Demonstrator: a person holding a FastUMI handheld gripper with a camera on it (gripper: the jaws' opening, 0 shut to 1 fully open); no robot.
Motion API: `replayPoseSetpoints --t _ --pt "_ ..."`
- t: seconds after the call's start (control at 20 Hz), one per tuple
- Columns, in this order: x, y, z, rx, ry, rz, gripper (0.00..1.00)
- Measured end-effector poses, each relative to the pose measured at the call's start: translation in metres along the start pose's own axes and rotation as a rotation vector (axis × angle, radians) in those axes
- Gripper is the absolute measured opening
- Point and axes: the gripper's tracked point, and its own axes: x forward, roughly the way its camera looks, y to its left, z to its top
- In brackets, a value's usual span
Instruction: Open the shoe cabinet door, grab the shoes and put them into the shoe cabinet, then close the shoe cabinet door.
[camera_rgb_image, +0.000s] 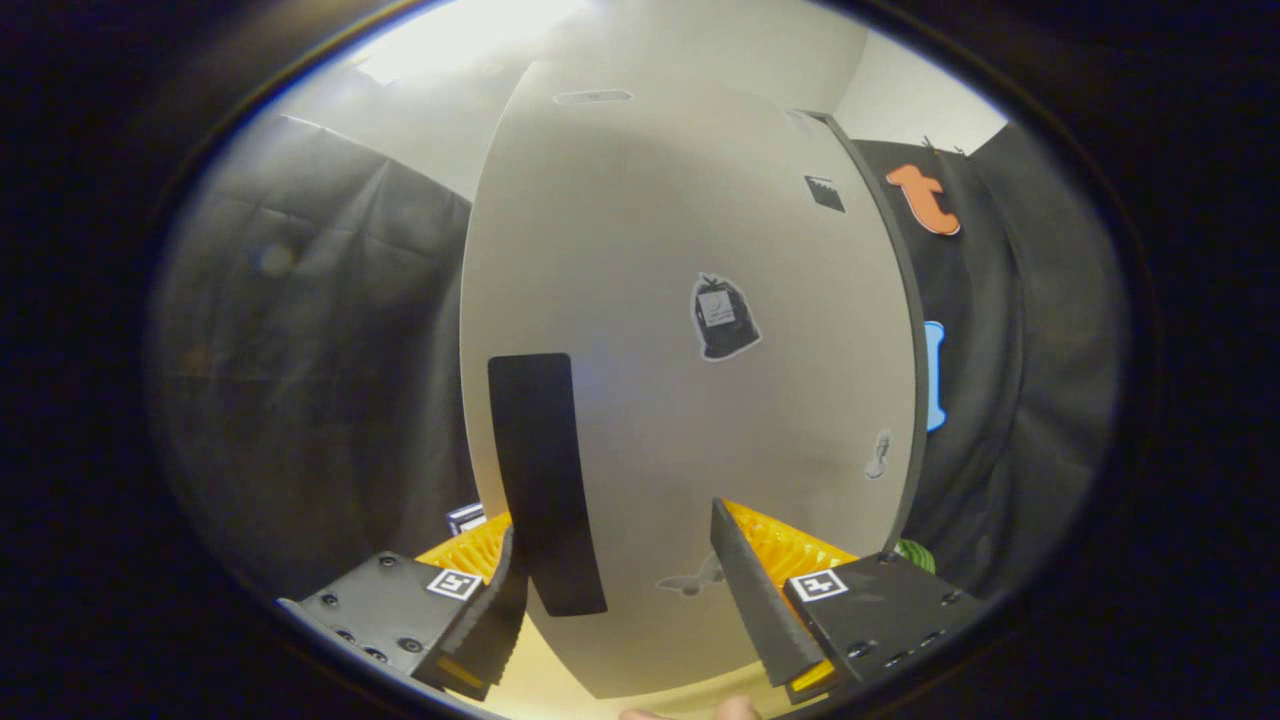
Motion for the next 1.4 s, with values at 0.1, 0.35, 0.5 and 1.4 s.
replayPoseSetpoints --t 0.1,0.35,0.5,1.4 --pt "0.01 0.004 -0.001 0.004 0.002 -0.01 0.95" --pt "0.037 0.011 -0.002 0.011 0.005 -0.032 0.95" --pt "0.053 0.013 -0.002 0.017 -0.001 -0.045 0.95" --pt "0.105 0.024 -0.011 0.068 -0.03 -0.133 0.95"
